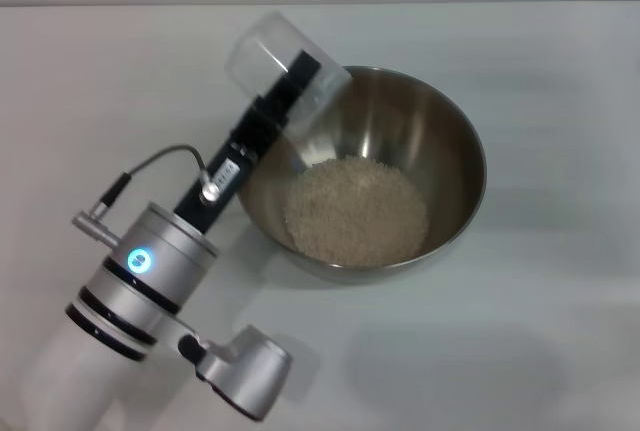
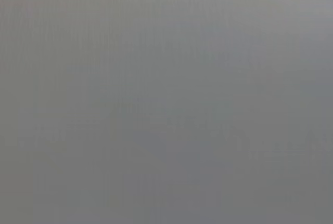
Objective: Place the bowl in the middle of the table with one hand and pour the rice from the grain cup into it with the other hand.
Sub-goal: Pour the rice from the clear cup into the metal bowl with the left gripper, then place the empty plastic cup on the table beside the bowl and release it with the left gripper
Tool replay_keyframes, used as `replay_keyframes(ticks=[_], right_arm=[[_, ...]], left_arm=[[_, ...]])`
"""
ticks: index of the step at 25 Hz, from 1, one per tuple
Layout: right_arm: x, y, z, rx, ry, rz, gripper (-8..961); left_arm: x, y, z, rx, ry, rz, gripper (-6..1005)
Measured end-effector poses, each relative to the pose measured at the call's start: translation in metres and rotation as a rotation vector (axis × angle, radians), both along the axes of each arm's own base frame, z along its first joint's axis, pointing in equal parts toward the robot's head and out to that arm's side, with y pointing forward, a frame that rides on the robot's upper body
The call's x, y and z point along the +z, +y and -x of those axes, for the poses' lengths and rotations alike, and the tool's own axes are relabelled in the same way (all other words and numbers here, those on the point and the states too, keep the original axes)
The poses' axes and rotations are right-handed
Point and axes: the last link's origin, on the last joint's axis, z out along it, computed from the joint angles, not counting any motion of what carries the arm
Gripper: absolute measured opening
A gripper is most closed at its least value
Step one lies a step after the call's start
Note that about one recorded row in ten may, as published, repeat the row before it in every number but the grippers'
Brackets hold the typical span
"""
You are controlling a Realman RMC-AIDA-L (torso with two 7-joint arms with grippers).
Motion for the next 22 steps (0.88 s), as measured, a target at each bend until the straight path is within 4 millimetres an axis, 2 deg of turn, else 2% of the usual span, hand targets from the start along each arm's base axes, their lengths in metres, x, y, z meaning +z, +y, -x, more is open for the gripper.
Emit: replay_keyframes(ticks=[8,14,18,20,21,22], right_arm=[[0.000,0.000,0.000,-0.001,0.002,-0.004,333],[0.001,0.000,0.000,-0.002,0.003,-0.004,334],[0.001,0.000,-0.001,-0.004,0.003,-0.004,334],[0.001,0.000,-0.001,-0.005,0.004,-0.004,334],[0.000,0.000,-0.001,-0.007,0.004,-0.002,334],[0.000,0.000,-0.001,-0.007,0.004,-0.002,334]], left_arm=[[0.001,0.000,0.003,0.020,-0.009,-0.002,20],[0.005,0.002,0.006,0.068,-0.106,0.043,20],[0.008,0.001,0.004,0.123,-0.251,0.107,20],[0.010,0.001,0.003,0.174,-0.385,0.168,20],[0.013,0.002,0.004,0.233,-0.540,0.234,21],[0.013,0.002,0.004,0.233,-0.540,0.234,21]])
